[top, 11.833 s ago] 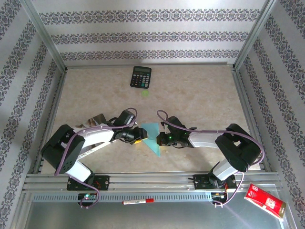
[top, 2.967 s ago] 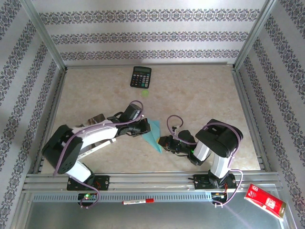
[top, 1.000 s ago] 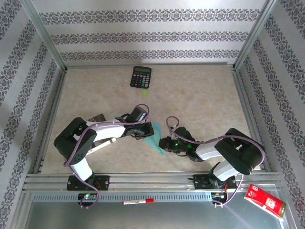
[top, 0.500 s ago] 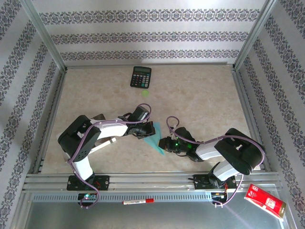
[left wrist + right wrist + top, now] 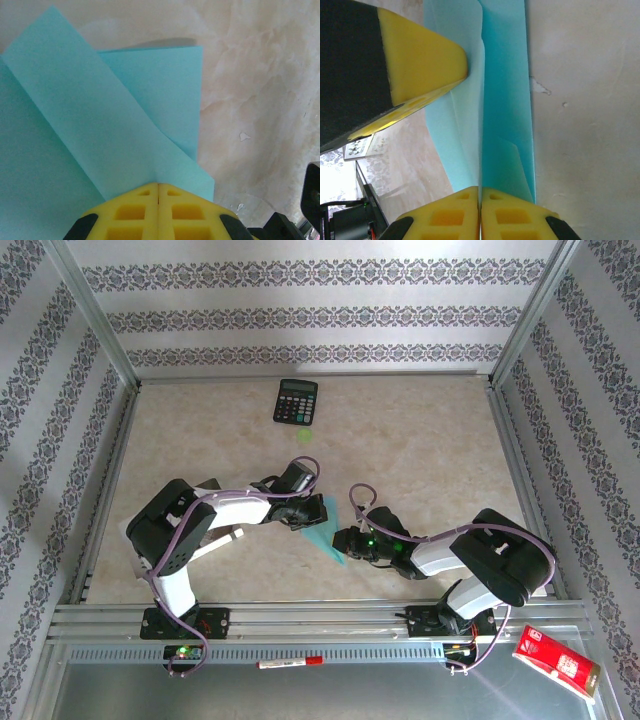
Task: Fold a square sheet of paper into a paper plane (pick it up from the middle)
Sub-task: Fourth fold the wing at the center of the table.
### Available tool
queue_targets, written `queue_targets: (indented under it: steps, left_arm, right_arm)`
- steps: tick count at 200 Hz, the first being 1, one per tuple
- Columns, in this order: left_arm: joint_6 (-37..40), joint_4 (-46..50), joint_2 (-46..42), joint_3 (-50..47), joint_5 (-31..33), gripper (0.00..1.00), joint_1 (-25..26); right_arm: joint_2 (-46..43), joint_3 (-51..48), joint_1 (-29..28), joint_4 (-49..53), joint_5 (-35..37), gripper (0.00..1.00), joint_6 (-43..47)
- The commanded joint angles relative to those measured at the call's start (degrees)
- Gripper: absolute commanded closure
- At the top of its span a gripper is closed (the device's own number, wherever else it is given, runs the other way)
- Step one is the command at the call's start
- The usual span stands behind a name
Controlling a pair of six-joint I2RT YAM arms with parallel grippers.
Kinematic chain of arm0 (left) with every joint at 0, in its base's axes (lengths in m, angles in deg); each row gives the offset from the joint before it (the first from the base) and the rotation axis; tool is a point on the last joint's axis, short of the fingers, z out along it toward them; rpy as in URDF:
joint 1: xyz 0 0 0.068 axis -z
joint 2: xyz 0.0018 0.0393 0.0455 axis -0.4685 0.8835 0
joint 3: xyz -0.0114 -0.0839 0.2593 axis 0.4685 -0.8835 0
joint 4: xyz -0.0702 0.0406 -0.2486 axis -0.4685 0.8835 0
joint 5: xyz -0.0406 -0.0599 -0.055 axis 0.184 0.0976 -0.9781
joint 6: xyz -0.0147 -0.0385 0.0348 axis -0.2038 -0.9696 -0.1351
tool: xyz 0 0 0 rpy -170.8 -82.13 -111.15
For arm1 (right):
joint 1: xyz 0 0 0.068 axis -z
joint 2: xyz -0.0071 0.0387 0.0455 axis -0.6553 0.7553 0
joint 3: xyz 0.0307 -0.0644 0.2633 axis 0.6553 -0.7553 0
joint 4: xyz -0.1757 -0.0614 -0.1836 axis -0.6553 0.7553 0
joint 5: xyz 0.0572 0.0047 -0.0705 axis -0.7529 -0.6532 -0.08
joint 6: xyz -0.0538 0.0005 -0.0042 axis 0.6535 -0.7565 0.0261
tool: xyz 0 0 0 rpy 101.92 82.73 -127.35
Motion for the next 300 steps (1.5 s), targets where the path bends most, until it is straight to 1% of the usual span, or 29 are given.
queue_targets:
  steps: [1,67,146,189,222,270,300]
  left_arm:
    - [1.6,-0.1,1.4,1.4,0.0,0.99,0.5]
    - [2.1,0.4,2.4,1.3,0.4,0.99,0.5]
    - [2.1,0.2,3.4,0.7,0.6,1.00,0.5]
    - [2.2,0.0,3.7,0.3,0.5,1.00,0.5]
    - [2.1,-0.1,3.7,0.4,0.4,1.00,0.5]
    - [2.3,-0.1,3.7,0.2,0.4,1.00,0.5]
    - [2.3,0.0,3.8,0.0,0.5,1.00,0.5]
  right_arm:
    - [0.8,-1.4,0.6,2.3,3.1,0.90,-0.2]
    - [0.5,-1.5,0.7,2.6,3.3,0.90,-0.3]
    - [-3.8,-2.2,0.7,6.1,3.6,0.82,-0.4]
    - [-7.2,-2.7,0.7,9.4,3.9,0.80,-0.2]
    - [-9.9,-2.7,0.6,14.0,4.8,0.81,0.7]
    - [-9.8,-2.2,1.0,17.6,5.4,0.82,2.6]
    - [-11.1,-1.0,1.4,21.7,6.0,0.82,4.4]
